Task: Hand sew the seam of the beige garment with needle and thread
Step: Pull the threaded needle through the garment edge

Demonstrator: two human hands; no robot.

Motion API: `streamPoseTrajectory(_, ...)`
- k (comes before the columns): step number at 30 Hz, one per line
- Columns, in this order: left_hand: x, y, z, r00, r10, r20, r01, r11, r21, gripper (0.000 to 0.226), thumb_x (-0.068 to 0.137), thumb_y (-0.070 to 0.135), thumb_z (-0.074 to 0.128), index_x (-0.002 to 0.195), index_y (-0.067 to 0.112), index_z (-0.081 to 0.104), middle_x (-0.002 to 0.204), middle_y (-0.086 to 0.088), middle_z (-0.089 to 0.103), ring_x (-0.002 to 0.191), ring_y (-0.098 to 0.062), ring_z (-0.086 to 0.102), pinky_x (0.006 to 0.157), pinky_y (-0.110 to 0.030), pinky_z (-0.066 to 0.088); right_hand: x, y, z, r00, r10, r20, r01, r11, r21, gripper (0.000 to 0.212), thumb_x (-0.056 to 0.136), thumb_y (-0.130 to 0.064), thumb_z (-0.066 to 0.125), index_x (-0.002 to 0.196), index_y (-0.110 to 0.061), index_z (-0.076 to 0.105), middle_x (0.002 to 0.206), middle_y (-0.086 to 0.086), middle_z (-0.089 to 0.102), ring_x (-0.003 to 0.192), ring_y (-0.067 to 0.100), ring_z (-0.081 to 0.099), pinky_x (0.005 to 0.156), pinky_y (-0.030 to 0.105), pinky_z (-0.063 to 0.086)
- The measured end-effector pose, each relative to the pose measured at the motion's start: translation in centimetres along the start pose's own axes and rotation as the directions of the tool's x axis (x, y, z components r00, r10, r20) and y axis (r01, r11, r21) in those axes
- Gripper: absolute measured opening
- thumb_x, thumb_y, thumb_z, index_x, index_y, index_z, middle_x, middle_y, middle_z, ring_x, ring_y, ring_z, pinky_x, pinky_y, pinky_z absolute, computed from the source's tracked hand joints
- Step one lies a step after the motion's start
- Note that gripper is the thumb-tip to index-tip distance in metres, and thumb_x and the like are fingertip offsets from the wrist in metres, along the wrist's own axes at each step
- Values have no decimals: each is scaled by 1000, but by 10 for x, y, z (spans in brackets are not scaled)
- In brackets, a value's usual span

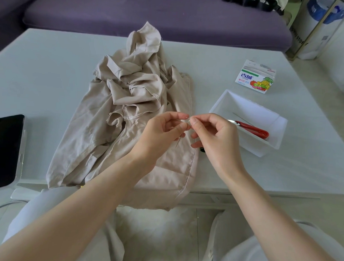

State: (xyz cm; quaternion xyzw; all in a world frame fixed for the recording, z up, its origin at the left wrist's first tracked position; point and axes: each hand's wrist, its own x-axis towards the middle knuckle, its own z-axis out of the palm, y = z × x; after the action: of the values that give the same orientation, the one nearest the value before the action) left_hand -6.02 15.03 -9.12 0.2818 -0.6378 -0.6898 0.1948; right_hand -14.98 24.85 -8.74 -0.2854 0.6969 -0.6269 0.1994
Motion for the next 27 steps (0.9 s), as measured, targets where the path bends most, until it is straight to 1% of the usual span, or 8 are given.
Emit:
streamPoseTrajectory(3,0,1,0,1000,18,-15,-18,999,37,18,91,9,59,109,8,62,92,-7,66,78,-11,61,81,-25,50,-1,0,1,1000,5,29,-5,1000,-15,6,90,-13,63,88,-13,69,74,2,69,62,4,61,52,21,51)
streamPoseTrajectory(6,-1,2,1,999,46,-14,-45,995,87,16,90,11,61,106,10,64,98,-16,68,81,-12,62,81,-25,51,-2,1,2,999,13,41,-12,1000,-21,8,90,-13,62,86,-16,67,75,2,69,62,4,61,52,21,51)
streamPoseTrajectory(10,-2,3,1,998,65,-10,-63,985,158,10,87,14,65,97,12,67,91,-8,71,83,-11,64,81,-22,51,-1,0,2,1000,2,17,-1,1000,-25,11,90,-12,62,83,-18,66,66,-9,65,60,4,61,51,19,50)
streamPoseTrajectory(13,-2,2,1,997,79,-18,-74,975,209,5,84,14,69,89,13,69,79,3,69,71,2,62,72,-12,49,0,-2,1,1000,-11,-20,11,1000,-15,14,90,-10,61,81,-19,65,68,-3,63,60,4,59,50,17,49)
streamPoseTrajectory(17,-1,1,0,994,91,-63,-72,964,256,2,85,16,69,83,16,69,72,7,66,63,5,56,65,-8,45,-1,-4,1,999,-15,-31,15,1000,-1,13,90,-9,62,81,-19,66,67,-2,63,59,5,60,50,17,49)
streamPoseTrajectory(23,-3,2,0,995,72,-73,-57,981,185,4,86,15,68,82,14,68,68,7,62,60,2,54,61,-8,43,-2,-8,0,996,-28,-81,35,996,82,11,89,-6,62,84,-13,67,65,0,63,60,6,61,51,19,51)
streamPoseTrajectory(27,-3,3,0,995,76,-60,-67,987,143,5,86,16,67,84,12,69,72,3,65,63,0,56,61,-8,43,-4,-12,1,996,-34,-85,43,994,99,10,89,-6,62,81,-12,65,63,-4,66,60,7,64,48,19,50)
